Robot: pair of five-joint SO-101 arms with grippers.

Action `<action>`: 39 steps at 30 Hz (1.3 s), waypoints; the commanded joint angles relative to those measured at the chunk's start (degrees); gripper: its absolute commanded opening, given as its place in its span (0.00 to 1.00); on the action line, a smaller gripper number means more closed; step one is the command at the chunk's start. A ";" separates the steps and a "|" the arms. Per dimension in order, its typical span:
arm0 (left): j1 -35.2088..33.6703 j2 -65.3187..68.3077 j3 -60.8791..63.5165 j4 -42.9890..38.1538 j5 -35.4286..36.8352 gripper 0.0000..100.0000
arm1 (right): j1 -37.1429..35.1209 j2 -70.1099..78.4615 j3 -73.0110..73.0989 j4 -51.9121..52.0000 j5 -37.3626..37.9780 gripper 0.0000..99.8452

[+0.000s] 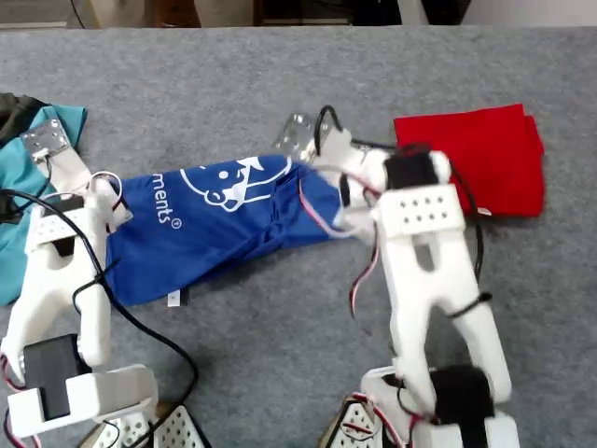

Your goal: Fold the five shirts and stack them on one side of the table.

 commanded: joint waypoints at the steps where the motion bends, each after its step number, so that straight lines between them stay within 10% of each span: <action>1: -0.88 -3.91 -6.42 11.16 -1.05 0.02 | -4.09 -9.36 8.75 -0.35 -0.97 0.00; 20: -3.87 -29.14 1.49 40.00 -19.87 0.06 | -7.87 -23.43 52.70 -48.79 -26.90 0.00; 39: -11.25 13.85 -26.99 38.59 -18.46 0.13 | -8.04 4.18 32.92 -36.57 -26.73 0.00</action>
